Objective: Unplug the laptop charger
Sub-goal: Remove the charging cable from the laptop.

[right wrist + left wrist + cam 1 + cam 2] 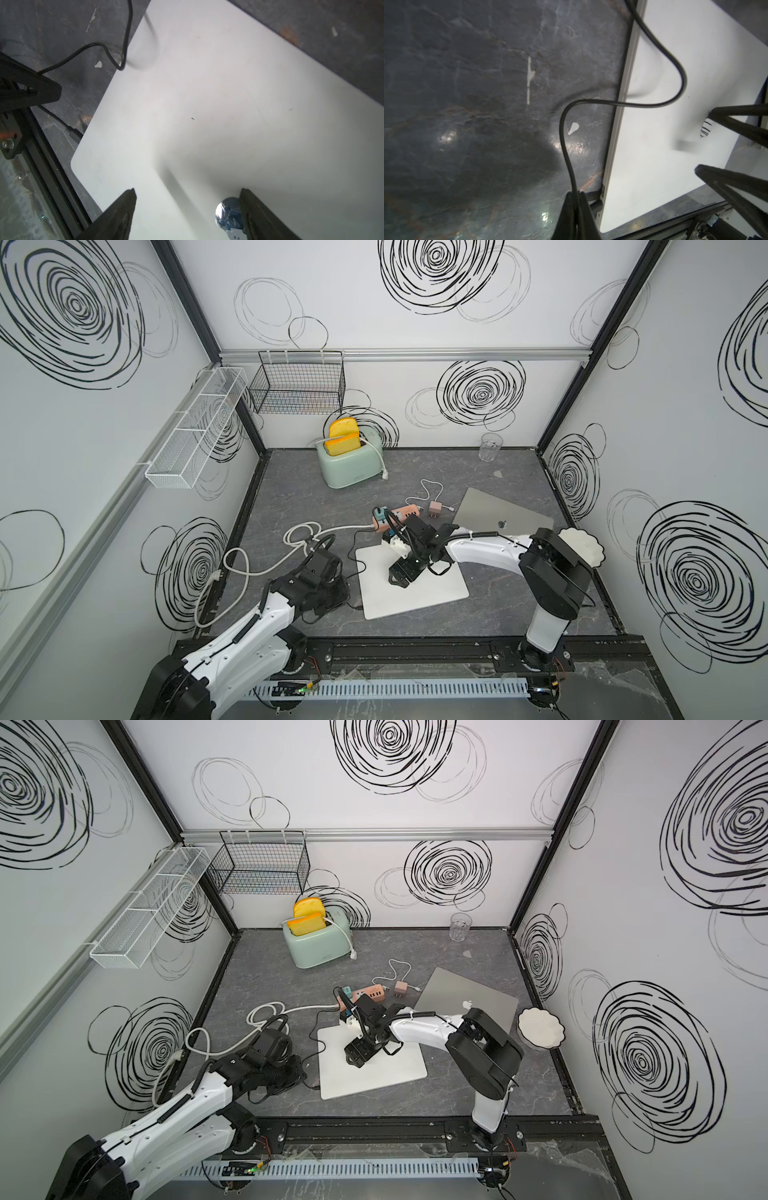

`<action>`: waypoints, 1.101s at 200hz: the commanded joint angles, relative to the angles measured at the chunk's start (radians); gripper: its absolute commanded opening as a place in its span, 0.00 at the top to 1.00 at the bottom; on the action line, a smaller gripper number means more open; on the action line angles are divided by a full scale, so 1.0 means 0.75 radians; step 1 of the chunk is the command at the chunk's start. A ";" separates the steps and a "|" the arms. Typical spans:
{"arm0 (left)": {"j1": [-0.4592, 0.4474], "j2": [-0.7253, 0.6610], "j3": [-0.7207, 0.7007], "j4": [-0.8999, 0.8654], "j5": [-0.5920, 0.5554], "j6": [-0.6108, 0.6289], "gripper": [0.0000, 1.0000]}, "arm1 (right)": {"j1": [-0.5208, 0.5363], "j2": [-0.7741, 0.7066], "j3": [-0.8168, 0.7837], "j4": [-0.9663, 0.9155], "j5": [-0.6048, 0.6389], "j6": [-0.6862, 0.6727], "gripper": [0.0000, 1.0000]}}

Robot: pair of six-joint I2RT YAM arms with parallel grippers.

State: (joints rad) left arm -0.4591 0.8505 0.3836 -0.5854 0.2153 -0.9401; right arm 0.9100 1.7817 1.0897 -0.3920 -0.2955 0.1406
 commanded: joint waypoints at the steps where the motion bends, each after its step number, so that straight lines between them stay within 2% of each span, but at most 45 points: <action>1: 0.041 -0.044 0.000 0.004 -0.070 -0.044 1.00 | -0.014 0.031 -0.041 -0.054 -0.009 0.014 0.18; 40: 0.059 -0.084 -0.005 -0.031 -0.119 -0.091 1.00 | -0.023 0.084 -0.024 -0.102 0.042 0.019 0.18; 77: 0.153 -0.109 -0.045 -0.017 -0.106 -0.124 1.00 | -0.033 0.133 -0.013 -0.147 0.084 0.023 0.19; 112: 0.171 -0.089 -0.023 -0.031 -0.217 -0.180 1.00 | -0.056 0.195 0.003 -0.193 0.110 0.025 0.19; 139: 0.181 -0.038 -0.011 0.019 -0.233 -0.139 1.00 | -0.066 0.167 0.007 -0.178 0.089 0.022 0.19; 143: 0.184 -0.026 -0.007 0.030 -0.225 -0.130 0.98 | -0.065 0.154 0.011 -0.174 0.083 0.022 0.19; 157: 0.184 0.021 0.037 0.052 -0.192 -0.067 0.70 | -0.065 0.098 0.039 -0.169 0.050 0.021 0.19; 183: 0.179 0.060 0.224 -0.027 -0.221 0.058 0.33 | -0.089 -0.001 0.169 -0.276 0.107 0.020 0.17; 200: 0.179 0.094 0.359 -0.075 -0.250 0.144 0.19 | -0.190 -0.011 0.273 -0.399 0.106 0.030 0.17; 220: 0.173 0.176 0.509 -0.105 -0.261 0.235 0.09 | -0.378 -0.038 0.316 -0.391 -0.040 0.068 0.17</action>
State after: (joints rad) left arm -0.3290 0.9306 0.6498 -0.6334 0.0601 -0.8719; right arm 0.7769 1.8149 1.2655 -0.5949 -0.2626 0.1577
